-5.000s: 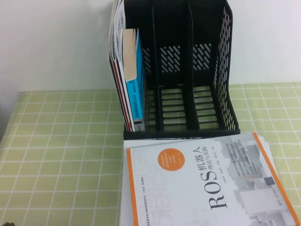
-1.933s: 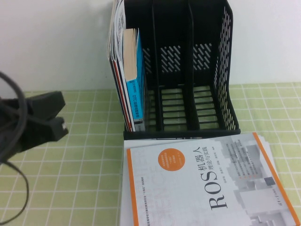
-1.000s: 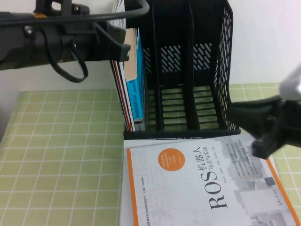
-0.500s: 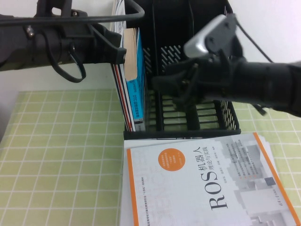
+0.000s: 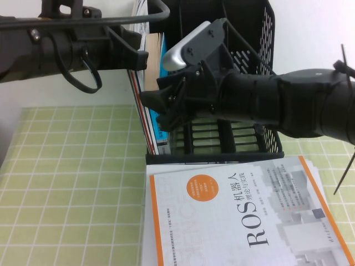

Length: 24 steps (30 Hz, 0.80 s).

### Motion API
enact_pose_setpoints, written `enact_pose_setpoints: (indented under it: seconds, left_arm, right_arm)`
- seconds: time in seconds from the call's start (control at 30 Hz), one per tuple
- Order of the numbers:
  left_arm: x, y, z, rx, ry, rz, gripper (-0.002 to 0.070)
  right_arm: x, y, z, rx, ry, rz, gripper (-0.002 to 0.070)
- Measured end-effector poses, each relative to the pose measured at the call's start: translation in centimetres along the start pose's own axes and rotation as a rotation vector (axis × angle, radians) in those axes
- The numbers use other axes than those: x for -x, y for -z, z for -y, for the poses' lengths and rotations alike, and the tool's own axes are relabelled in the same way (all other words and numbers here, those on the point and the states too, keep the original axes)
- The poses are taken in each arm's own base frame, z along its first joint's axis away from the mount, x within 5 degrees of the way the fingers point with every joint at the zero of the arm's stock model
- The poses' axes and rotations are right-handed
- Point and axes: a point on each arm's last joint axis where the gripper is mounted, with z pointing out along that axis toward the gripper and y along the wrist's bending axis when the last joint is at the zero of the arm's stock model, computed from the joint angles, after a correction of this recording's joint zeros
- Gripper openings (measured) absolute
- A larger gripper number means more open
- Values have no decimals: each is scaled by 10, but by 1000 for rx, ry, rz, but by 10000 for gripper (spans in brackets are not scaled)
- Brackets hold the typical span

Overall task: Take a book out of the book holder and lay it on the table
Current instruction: Hold the bookshelf, then pick up the right side book from the book shelf

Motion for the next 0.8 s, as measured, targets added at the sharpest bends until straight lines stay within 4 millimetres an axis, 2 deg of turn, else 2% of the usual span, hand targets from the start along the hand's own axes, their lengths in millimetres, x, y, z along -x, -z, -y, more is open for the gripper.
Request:
enact_pose_setpoints:
  seconds: [0.27,0.5,0.6,0.8]
  left_arm:
    - [0,0,0,-3,11,5,-3]
    - [1,0,1,-9,-6,10,-3]
    - [1,0,1,-10,-8,11,-3]
    - [1,0,1,-12,-14,9,-3]
  right_arm:
    - [-7,-13,8,-70,2,-34,365]
    - [-9,-13,11,-105,-1,-45,365]
    - [-8,-11,13,-135,1,-48,365]
    - [5,7,29,-319,61,-60,365]
